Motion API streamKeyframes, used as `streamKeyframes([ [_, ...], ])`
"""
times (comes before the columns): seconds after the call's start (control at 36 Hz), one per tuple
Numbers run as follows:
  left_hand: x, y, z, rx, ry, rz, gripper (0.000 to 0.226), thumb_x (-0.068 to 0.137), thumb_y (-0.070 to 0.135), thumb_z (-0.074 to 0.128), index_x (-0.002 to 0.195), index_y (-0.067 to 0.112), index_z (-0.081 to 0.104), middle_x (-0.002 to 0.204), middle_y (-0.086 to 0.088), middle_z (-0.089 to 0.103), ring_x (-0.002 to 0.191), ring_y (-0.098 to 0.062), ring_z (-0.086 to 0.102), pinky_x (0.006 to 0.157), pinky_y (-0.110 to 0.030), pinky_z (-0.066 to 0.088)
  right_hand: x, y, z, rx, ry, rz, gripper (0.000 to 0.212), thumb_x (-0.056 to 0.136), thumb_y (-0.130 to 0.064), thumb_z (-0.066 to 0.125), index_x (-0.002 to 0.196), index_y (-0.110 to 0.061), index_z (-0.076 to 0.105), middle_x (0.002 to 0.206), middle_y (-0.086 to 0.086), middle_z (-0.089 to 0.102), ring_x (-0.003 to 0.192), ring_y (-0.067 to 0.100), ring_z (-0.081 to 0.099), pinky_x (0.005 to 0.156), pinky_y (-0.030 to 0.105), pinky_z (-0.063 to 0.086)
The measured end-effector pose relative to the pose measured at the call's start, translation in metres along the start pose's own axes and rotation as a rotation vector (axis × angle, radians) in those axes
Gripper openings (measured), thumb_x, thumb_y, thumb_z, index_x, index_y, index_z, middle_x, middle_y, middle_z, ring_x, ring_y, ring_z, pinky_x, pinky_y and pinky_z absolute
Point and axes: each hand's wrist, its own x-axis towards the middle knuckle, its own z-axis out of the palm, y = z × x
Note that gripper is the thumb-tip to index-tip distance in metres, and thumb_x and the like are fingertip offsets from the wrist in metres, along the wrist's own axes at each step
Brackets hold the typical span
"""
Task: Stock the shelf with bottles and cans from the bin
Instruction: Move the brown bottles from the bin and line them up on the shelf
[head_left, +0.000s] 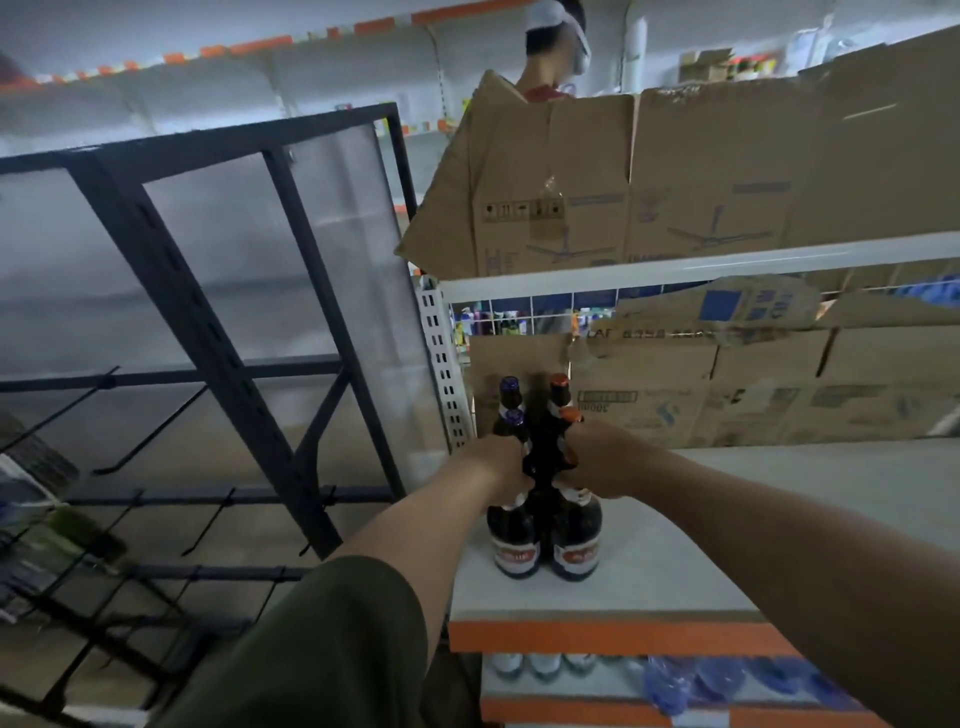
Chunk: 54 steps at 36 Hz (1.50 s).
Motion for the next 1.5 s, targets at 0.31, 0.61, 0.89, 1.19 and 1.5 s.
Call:
streamKeyframes([
  [0.31,0.004,0.009,-0.003,-0.021,-0.062,-0.036,0.043,0.105,0.029,0.053,0.143,0.010,0.049,0.130,-0.014,0.062,0.103,-0.029,0.066,0.089,-0.038,0.056,-0.001,-0.005,-0.006,-0.072,0.004,-0.054,0.027,0.079,-0.020,0.072,0.097,-0.006,0.059,0.100,0.011,0.055,0.082,0.020,0.046,0.068,0.029,0.044],
  [0.61,0.000,0.016,-0.007,0.001,-0.076,-0.044,0.047,0.108,0.030,0.048,0.152,0.014,0.041,0.138,-0.014,0.057,0.093,-0.024,0.058,0.085,-0.034,0.052,-0.005,-0.002,-0.007,0.053,0.008,0.024,0.037,0.076,-0.022,0.078,0.066,-0.014,0.044,0.075,0.003,0.051,0.075,0.025,0.058,0.061,0.034,0.049],
  [0.89,-0.001,0.017,-0.007,0.017,-0.081,-0.072,0.046,0.108,0.031,0.048,0.147,0.008,0.046,0.137,-0.016,0.057,0.091,-0.026,0.059,0.080,-0.033,0.049,-0.006,0.003,-0.003,0.176,-0.021,0.082,0.033,0.080,-0.022,0.078,0.068,-0.016,0.047,0.070,0.006,0.061,0.065,0.023,0.064,0.058,0.032,0.052],
  [1.19,-0.005,0.013,-0.005,-0.013,-0.058,-0.058,0.043,0.108,0.031,0.048,0.144,0.008,0.048,0.137,-0.016,0.056,0.093,-0.025,0.058,0.085,-0.035,0.051,-0.014,-0.001,-0.007,0.086,-0.013,0.062,0.023,0.091,-0.025,0.068,0.095,-0.004,0.062,0.090,0.016,0.068,0.073,0.023,0.062,0.074,0.036,0.055],
  [1.5,-0.005,0.016,-0.007,-0.005,-0.084,-0.057,0.042,0.108,0.029,0.048,0.145,0.008,0.048,0.134,-0.017,0.059,0.091,-0.026,0.056,0.080,-0.033,0.047,-0.012,0.005,-0.003,0.181,0.004,0.036,0.024,0.083,-0.025,0.074,0.092,-0.008,0.061,0.087,0.008,0.063,0.080,0.024,0.063,0.074,0.038,0.057],
])
